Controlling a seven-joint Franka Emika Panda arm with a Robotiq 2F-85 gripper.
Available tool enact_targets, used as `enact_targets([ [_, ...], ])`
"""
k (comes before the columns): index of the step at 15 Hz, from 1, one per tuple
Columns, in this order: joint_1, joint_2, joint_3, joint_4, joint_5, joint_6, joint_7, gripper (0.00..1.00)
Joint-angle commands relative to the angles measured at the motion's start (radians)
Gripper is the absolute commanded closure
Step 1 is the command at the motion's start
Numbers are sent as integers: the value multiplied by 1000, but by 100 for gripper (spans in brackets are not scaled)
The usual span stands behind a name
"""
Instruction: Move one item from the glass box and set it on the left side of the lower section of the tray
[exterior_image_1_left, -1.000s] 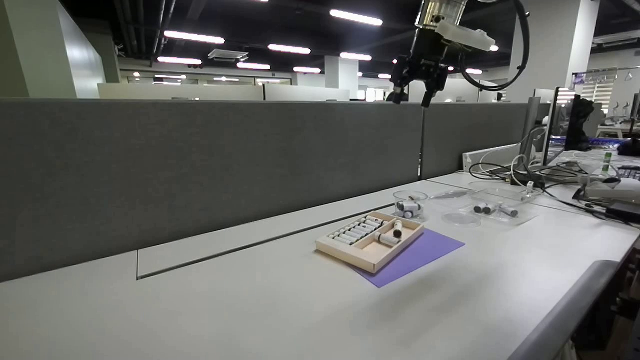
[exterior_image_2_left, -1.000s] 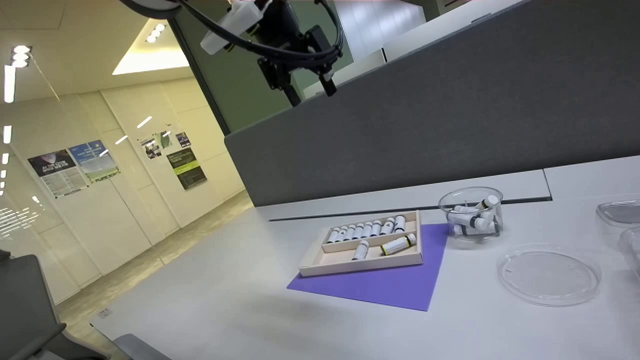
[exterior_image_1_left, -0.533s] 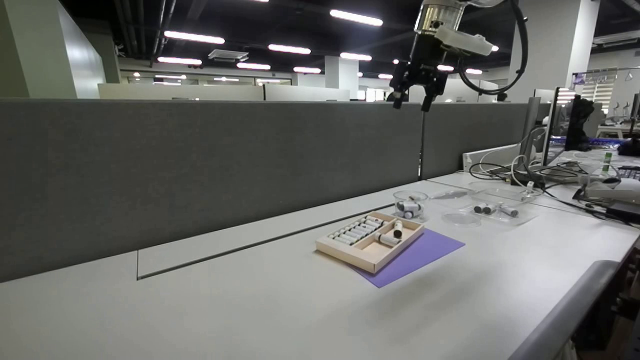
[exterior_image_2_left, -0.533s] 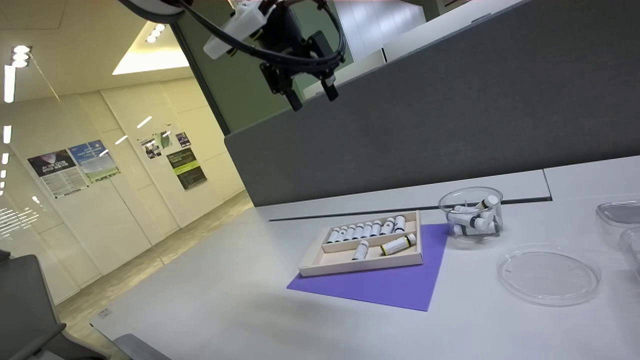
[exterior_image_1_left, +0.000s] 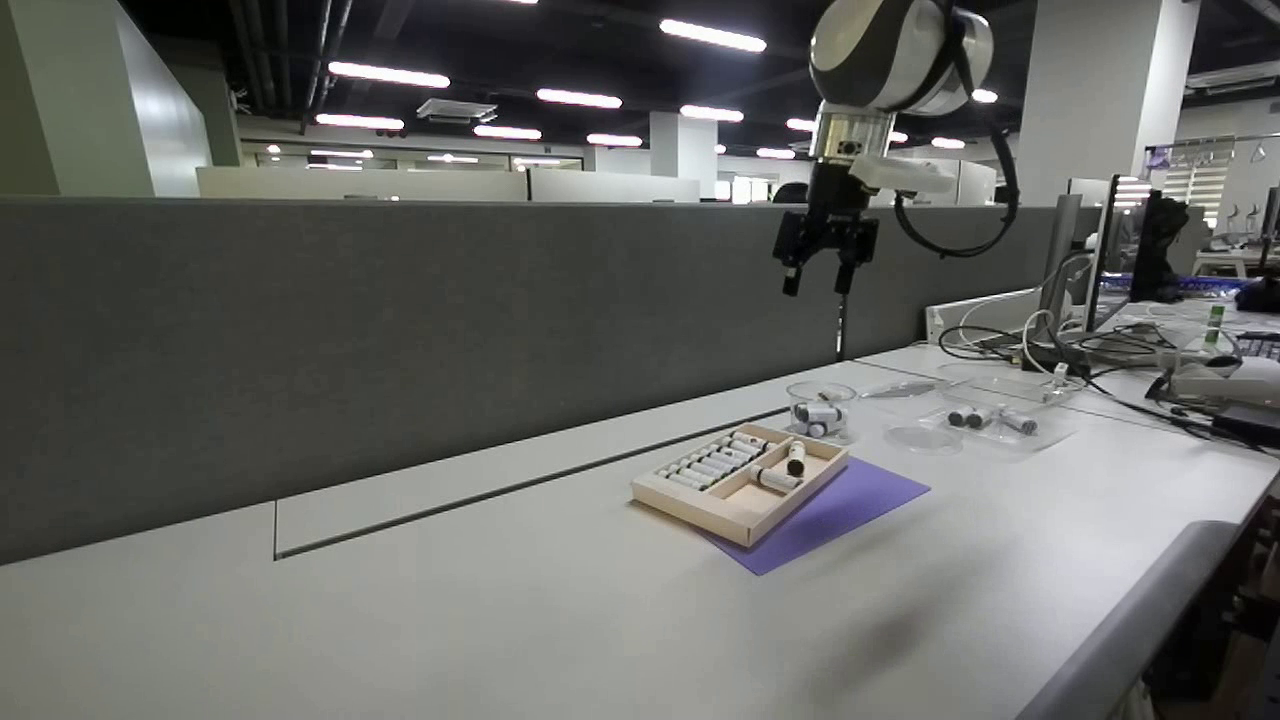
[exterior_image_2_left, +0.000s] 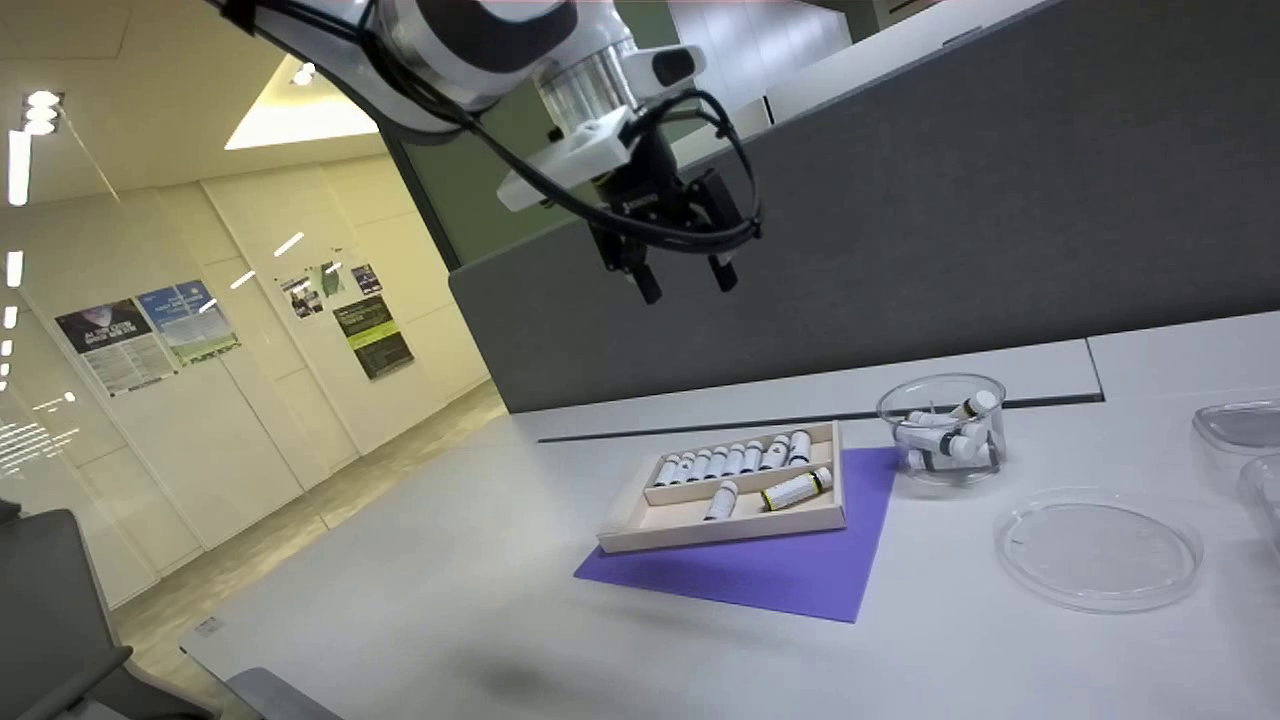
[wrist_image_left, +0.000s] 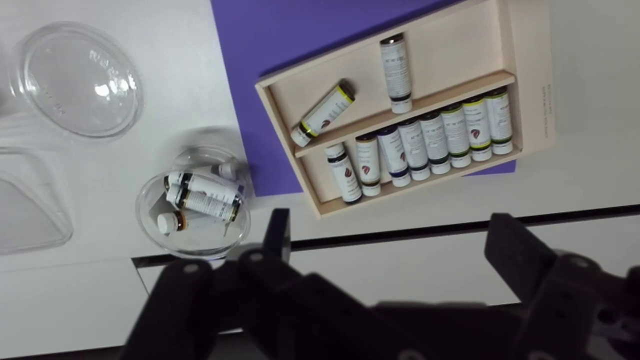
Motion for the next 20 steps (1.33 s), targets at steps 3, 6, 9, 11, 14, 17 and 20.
enact_targets([
  [3,-99,188,14,196,25,35,-219,0],
  [6,-155,284,-3,313,-8,-11,-242,0],
  [9,-202,368,-60,430,-81,-70,-205,0],
  [11,-242,410,-100,503,-130,-108,-208,0],
  [14,-313,460,-141,610,-161,-195,-211,0],
  [17,-338,441,-136,577,-162,-188,-215,0],
  [20,-349,456,-142,608,-166,-207,-209,0],
])
